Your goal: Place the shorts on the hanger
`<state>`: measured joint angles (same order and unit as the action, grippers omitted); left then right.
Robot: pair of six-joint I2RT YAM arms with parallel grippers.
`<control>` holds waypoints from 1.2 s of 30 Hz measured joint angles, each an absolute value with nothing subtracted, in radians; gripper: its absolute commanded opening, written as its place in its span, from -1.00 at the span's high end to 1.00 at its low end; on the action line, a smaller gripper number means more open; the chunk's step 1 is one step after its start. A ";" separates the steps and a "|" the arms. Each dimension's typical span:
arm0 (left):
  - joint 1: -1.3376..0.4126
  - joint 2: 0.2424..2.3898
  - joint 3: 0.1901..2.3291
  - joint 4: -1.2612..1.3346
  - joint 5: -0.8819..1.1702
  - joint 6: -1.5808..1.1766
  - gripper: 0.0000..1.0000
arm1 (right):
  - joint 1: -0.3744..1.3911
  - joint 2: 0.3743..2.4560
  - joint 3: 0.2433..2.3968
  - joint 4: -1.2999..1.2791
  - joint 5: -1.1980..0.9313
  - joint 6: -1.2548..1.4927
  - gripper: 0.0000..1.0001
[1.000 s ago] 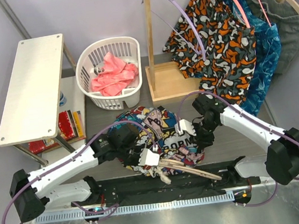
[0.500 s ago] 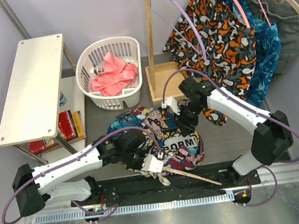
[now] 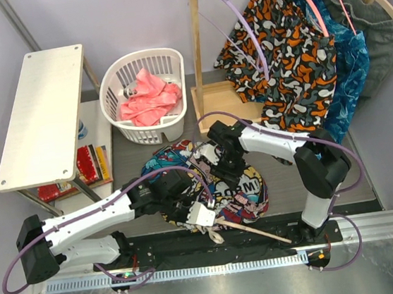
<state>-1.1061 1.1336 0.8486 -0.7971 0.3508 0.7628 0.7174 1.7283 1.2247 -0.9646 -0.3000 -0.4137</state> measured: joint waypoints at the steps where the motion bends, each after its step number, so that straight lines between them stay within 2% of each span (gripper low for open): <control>1: -1.106 1.134 0.849 -0.797 0.350 0.763 1.00 | 0.719 1.745 1.224 -0.963 -0.286 -0.410 0.01; 15: -1.106 1.141 0.850 -0.796 0.350 0.762 1.00 | 0.773 1.735 1.156 -1.068 -0.211 -0.423 -0.22; 23: -1.106 1.138 0.850 -0.796 0.346 0.757 1.00 | 0.773 1.711 1.120 -1.147 -0.236 -0.443 -0.26; 36: -1.084 1.110 0.849 -0.796 0.332 0.715 1.00 | 0.796 1.713 1.082 -1.153 -0.283 -0.418 0.06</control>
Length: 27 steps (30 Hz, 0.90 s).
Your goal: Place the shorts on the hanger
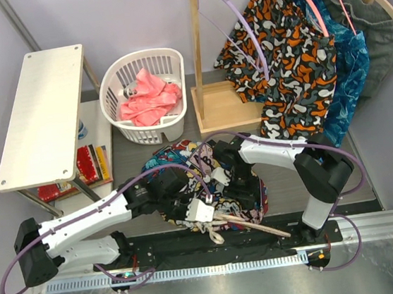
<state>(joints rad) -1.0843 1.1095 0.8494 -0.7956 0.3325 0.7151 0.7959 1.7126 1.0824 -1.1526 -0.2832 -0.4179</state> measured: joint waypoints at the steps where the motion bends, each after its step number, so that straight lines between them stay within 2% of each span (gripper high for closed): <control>1: -1.075 1.106 0.849 -0.796 0.334 0.709 1.00 | 0.796 1.713 1.082 -1.150 -0.283 -0.414 0.06; 2: -1.065 1.103 0.849 -0.796 0.336 0.701 1.00 | 0.796 1.713 1.082 -1.148 -0.284 -0.413 0.07; 4: -1.037 1.095 0.849 -0.796 0.345 0.680 1.00 | 0.796 1.713 1.082 -1.147 -0.286 -0.410 0.27; 5: -1.016 1.089 0.849 -0.796 0.350 0.669 1.00 | 0.797 1.714 1.082 -1.147 -0.287 -0.407 0.41; 6: -1.003 1.085 0.849 -0.796 0.353 0.662 1.00 | 0.799 1.715 1.082 -1.146 -0.289 -0.405 0.77; 7: -0.990 1.079 0.849 -0.797 0.355 0.657 1.00 | 0.801 1.716 1.083 -1.144 -0.290 -0.404 0.92; 8: -0.981 1.073 0.849 -0.798 0.359 0.655 1.00 | 0.802 1.717 1.083 -1.139 -0.289 -0.403 0.97; 13: -0.947 1.007 0.849 -0.821 0.368 0.642 1.00 | 0.778 1.708 1.087 -1.123 -0.262 -0.392 0.97; 22: -0.850 0.881 0.862 -0.846 0.374 0.635 1.00 | 0.476 1.568 1.155 -1.126 -0.223 -0.472 0.98; 27: -0.786 0.839 0.863 -0.847 0.370 0.635 1.00 | 0.384 1.485 1.151 -1.134 -0.237 -0.532 0.98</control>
<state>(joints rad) -0.7864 0.8394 0.8635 -0.8471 0.3702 0.6346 0.3843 1.4853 1.1507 -1.1336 -0.2371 -0.5320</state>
